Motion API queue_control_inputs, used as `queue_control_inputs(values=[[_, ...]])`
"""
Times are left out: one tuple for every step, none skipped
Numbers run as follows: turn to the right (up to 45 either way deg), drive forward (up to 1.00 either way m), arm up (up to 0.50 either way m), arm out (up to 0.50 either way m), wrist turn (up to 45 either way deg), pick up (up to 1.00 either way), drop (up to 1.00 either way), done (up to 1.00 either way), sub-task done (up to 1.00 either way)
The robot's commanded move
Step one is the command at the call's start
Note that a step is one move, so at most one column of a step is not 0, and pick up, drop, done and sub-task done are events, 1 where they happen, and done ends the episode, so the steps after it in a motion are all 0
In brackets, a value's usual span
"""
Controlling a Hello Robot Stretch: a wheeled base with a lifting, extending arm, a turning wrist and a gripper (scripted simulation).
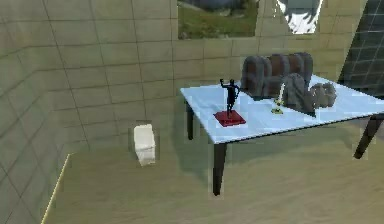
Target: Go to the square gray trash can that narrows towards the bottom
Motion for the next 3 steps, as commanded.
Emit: queue_control_inputs(values=[[-30.0, 0.00, 0.00, 0.00, 0.0, 0.00, 0.00, 0.00, 0.00], [0.0, 0.05, 0.00, 0.00, 0.0, 0.00, 0.00, 0.00, 0.00], [45.0, 0.00, 0.00, 0.00, 0.0, 0.00, 0.00, 0.00, 0.00]])
